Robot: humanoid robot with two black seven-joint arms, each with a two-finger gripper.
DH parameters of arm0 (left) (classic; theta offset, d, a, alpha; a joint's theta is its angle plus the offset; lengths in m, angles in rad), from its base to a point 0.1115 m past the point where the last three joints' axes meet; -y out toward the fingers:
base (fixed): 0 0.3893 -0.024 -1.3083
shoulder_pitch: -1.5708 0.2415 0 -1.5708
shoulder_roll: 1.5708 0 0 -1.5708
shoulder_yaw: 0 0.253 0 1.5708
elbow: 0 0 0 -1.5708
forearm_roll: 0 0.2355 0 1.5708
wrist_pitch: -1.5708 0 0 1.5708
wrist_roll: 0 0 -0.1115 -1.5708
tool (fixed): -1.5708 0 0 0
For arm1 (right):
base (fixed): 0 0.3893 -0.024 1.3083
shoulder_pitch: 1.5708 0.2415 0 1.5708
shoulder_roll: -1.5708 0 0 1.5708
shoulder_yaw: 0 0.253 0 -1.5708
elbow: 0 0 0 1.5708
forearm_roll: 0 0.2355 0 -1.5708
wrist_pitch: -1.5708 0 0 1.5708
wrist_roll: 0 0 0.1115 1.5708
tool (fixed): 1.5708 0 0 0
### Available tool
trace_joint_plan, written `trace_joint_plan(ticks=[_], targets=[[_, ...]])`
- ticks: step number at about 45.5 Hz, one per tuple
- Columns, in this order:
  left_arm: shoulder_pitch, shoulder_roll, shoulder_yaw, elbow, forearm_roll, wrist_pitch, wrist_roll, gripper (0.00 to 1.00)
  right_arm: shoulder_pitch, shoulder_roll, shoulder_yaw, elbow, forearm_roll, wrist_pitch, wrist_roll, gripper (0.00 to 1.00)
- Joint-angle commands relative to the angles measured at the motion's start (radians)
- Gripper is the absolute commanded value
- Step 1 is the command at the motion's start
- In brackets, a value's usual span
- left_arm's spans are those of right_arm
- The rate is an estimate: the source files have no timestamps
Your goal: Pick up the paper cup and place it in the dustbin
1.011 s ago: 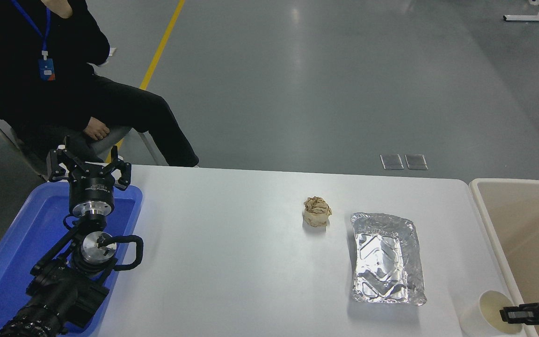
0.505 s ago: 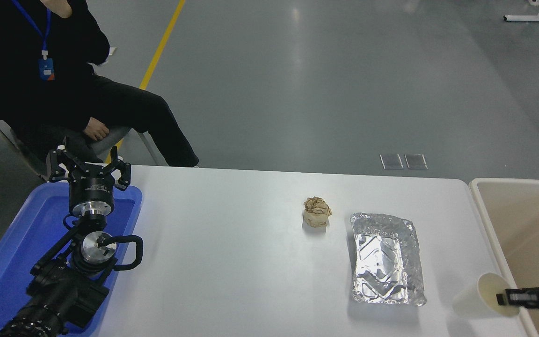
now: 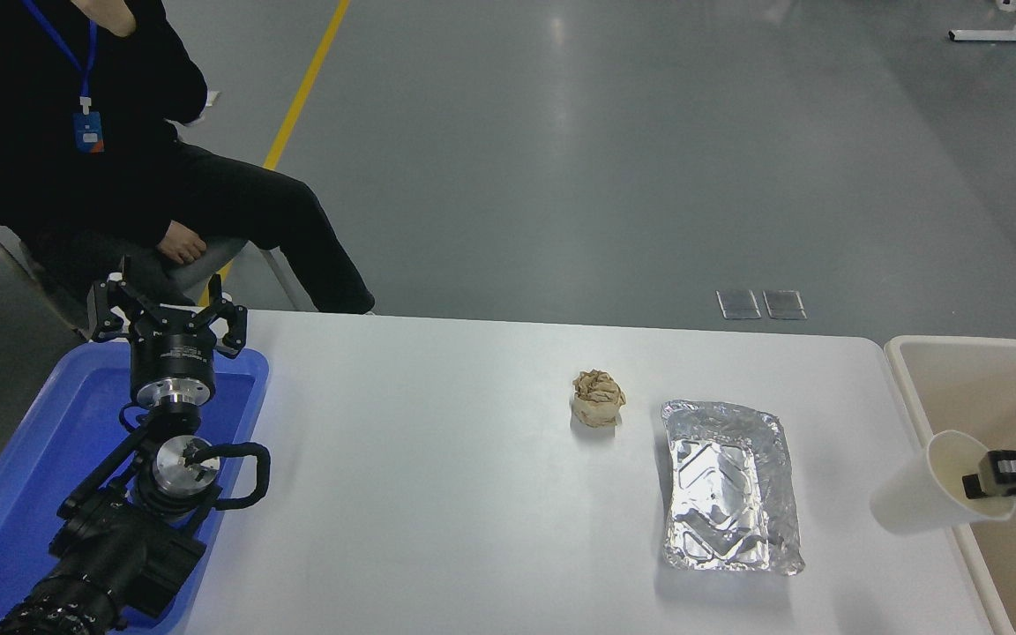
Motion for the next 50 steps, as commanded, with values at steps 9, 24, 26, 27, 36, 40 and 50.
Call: trace_joint_plan(ticks=[9,24,26,27,36,40,50], targets=[[0.000,0.000,0.000,0.000,-0.001,0.000,0.000,0.99,0.252,-0.006,-0.015,-0.001,-0.006,0.211,-0.005,0.00],[0.000,0.000,0.000,0.000,0.000,0.000,0.000,0.99,0.280,-0.070,0.117,-0.231,0.144,0.189,-0.112,0.00],[0.000,0.000,0.000,0.000,0.000,0.000,0.000,0.99,0.254,-0.066,0.138,-0.288,0.217,0.169,-0.140,0.00],[0.000,0.000,0.000,0.000,0.000,0.000,0.000,0.99,0.240,-0.061,0.144,-0.314,0.253,0.153,-0.150,0.00],[0.000,0.000,0.000,0.000,-0.001,0.000,0.000,0.99,0.079,0.017,0.169,-0.523,0.497,-0.084,-0.200,0.00],[0.000,0.000,0.000,0.000,-0.001,0.000,0.000,0.99,-0.028,0.035,0.181,-0.569,0.609,-0.282,-0.223,0.00],[0.000,0.000,0.000,0.000,-0.001,0.000,0.000,0.99,-0.376,0.166,0.336,-0.704,0.951,-0.604,-0.256,0.00]])
